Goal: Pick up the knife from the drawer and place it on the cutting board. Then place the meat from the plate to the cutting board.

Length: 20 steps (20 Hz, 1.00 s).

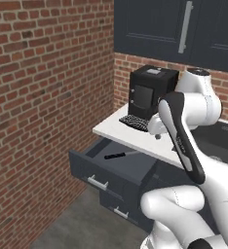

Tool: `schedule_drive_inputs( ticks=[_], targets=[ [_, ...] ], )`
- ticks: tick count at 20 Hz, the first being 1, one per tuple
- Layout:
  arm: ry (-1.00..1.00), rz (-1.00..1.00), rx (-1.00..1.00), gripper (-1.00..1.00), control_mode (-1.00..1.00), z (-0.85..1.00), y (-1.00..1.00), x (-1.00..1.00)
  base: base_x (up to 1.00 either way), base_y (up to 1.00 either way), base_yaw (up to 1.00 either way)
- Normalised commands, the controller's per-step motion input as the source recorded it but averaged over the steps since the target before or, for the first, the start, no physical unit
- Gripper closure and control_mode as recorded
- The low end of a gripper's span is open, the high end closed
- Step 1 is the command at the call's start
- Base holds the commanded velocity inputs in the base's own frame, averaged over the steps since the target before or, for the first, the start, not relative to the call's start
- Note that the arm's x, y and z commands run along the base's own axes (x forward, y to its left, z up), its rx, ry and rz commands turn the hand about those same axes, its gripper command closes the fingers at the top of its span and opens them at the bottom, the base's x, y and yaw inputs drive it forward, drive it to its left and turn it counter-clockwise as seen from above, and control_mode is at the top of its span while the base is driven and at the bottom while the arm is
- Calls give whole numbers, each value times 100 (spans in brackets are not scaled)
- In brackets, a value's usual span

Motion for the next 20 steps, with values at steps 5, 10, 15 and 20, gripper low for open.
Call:
schedule_drive_inputs(
  ticks=[5, 10, 15, 20],
  targets=[
    [18, 9, 0, -100, -100, -36, 10, 2, 0, 0, 0],
    [6, 0, -7, -100, -100, -53, 47, 51, 0, 0, 0],
    [1, -3, -11, -100, -100, -64, 63, 95, 0, 0, 0],
    [8, -4, 6, -100, -100, -66, 24, 91, 0, 0, 0]
  ],
)
